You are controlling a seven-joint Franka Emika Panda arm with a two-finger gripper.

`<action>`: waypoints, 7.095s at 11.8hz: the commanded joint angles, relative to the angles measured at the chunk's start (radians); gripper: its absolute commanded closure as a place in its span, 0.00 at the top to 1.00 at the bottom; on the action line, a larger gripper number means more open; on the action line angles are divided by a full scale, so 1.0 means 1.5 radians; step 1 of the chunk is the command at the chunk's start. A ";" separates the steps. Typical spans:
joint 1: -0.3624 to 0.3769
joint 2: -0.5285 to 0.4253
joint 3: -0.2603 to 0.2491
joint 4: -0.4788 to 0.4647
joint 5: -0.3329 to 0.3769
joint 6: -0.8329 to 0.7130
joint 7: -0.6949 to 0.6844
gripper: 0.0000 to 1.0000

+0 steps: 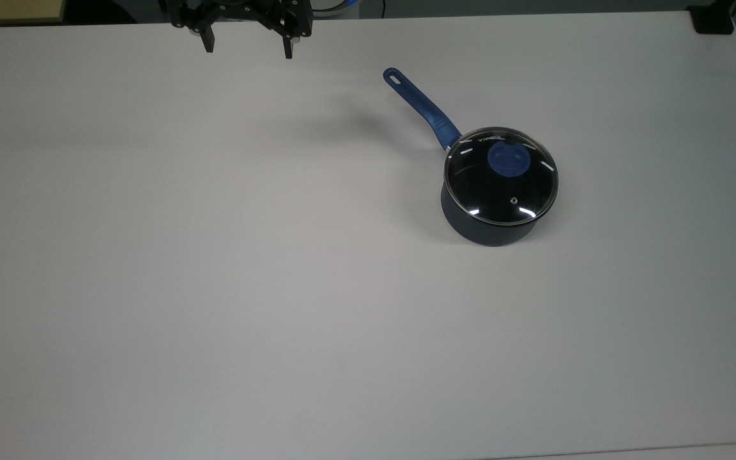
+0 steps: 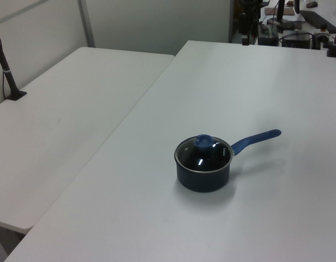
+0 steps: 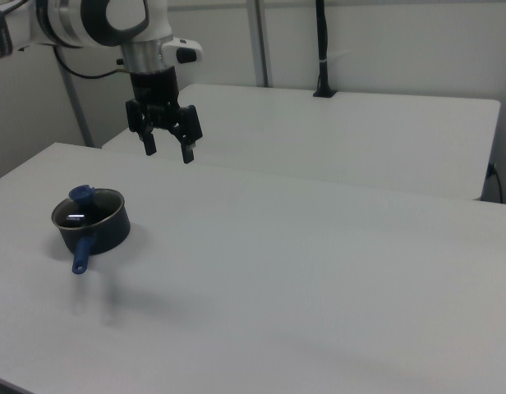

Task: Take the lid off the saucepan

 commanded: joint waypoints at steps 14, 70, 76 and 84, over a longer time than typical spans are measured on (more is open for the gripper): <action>-0.014 -0.005 0.000 0.010 0.091 -0.006 -0.068 1.00; 0.334 0.153 -0.052 0.037 0.048 0.131 0.140 0.34; 0.204 0.140 -0.113 0.033 0.055 0.112 0.022 0.34; -0.011 0.150 -0.029 -0.104 0.025 0.331 -0.104 0.34</action>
